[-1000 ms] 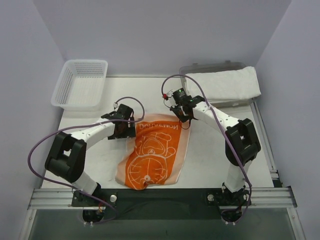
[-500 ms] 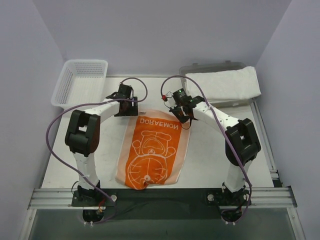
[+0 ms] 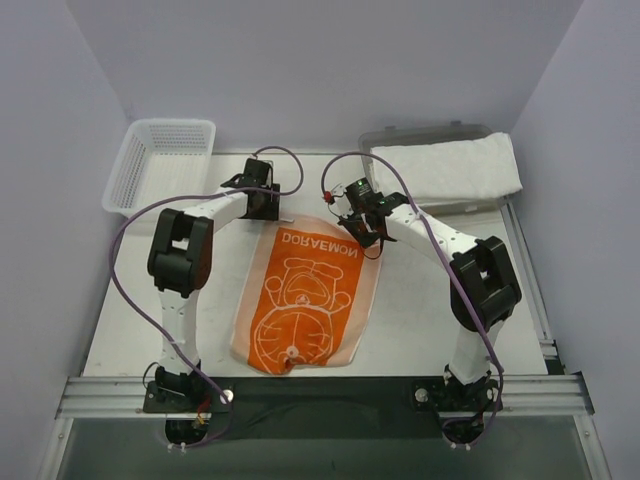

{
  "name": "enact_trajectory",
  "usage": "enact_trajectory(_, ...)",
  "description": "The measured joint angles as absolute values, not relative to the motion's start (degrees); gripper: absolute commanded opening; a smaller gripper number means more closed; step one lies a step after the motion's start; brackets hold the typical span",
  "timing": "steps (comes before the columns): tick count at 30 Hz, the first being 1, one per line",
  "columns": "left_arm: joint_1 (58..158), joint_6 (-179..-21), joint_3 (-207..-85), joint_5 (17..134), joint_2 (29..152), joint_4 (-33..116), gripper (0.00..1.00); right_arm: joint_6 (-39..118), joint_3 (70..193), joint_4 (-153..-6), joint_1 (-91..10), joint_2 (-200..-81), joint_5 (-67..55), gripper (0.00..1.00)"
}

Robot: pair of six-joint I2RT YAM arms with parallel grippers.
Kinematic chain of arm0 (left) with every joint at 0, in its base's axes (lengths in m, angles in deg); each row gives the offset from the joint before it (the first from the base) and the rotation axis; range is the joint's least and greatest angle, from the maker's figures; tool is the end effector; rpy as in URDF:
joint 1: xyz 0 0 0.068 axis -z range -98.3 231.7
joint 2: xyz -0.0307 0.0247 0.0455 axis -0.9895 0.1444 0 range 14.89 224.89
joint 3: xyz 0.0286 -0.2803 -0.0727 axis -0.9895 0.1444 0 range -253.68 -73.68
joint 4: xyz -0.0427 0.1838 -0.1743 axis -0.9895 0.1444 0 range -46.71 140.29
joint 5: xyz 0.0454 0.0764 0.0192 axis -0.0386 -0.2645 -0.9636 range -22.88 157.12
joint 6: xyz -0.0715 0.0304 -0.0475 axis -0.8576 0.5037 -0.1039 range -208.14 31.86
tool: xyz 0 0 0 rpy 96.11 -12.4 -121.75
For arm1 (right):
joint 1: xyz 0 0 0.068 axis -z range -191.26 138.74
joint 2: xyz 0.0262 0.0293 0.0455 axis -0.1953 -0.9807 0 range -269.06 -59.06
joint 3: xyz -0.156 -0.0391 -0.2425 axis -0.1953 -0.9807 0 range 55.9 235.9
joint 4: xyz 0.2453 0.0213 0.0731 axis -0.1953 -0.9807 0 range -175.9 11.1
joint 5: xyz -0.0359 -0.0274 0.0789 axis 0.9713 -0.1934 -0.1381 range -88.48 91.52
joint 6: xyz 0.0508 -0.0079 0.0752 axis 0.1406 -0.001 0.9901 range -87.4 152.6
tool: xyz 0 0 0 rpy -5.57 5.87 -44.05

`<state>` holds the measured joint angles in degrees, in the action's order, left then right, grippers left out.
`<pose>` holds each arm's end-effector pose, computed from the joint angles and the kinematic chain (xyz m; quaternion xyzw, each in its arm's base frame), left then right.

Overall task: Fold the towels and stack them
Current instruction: Flatten out the crumpled towel

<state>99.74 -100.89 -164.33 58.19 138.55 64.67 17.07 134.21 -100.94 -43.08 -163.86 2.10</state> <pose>0.4800 -0.1430 0.1426 0.0200 0.9493 -0.0095 0.3136 0.3717 0.2296 0.2168 -0.3739 0.8572 0.0454 0.3511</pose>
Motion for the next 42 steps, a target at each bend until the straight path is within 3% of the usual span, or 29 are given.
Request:
enact_trajectory(2, 99.81, -100.91, -165.01, 58.37, 139.07, 64.78, 0.68, 17.07, 134.16, -100.94, -43.08, -163.86, 2.10, 0.00)
enact_trajectory(9, 100.16, -101.98, -169.69, 58.43, 142.11, 66.16, 0.34, 17.10, 134.16, -100.92, -43.08, -163.86, 0.89, 0.00)
enact_trajectory(11, 100.20, -102.79, -169.95, 58.43, 142.24, 66.27, 0.12, 17.12, 134.12, -100.88, -43.08, -163.86, 0.63, 0.00)
enact_trajectory(13, 100.24, -103.32, -169.97, 58.50, 142.26, 66.44, 0.00, 17.14, 133.97, -100.70, -43.08, -163.88, 0.59, 0.00)
enact_trajectory(20, 100.07, -103.86, -168.18, 58.59, 140.84, 66.60, 0.00, 18.21, 133.25, -100.53, -43.05, -163.88, 0.55, 0.00)
enact_trajectory(29, 100.07, -105.13, -150.65, 59.40, 127.55, 71.23, 0.00, 22.69, 134.38, -99.24, -41.61, -166.81, 0.46, 0.02)
enact_trajectory(34, 100.07, -105.46, -144.59, 59.59, 122.15, 74.95, 0.00, 23.83, 136.15, -97.55, -41.35, -170.96, 1.48, 0.25)
enact_trajectory(37, 100.07, -105.46, -142.45, 59.46, 120.08, 76.19, 0.00, 24.24, 138.32, -96.35, -41.28, -173.45, 2.45, 0.50)
enact_trajectory(40, 100.07, -105.44, -141.51, 59.42, 118.94, 77.09, 0.00, 24.75, 138.99, -94.52, -40.93, -174.59, 2.71, 0.66)
enact_trajectory(42, 100.07, -105.39, -141.51, 59.42, 118.92, 77.13, 0.00, 24.94, 139.06, -93.71, -40.54, -174.59, 2.12, 0.68)
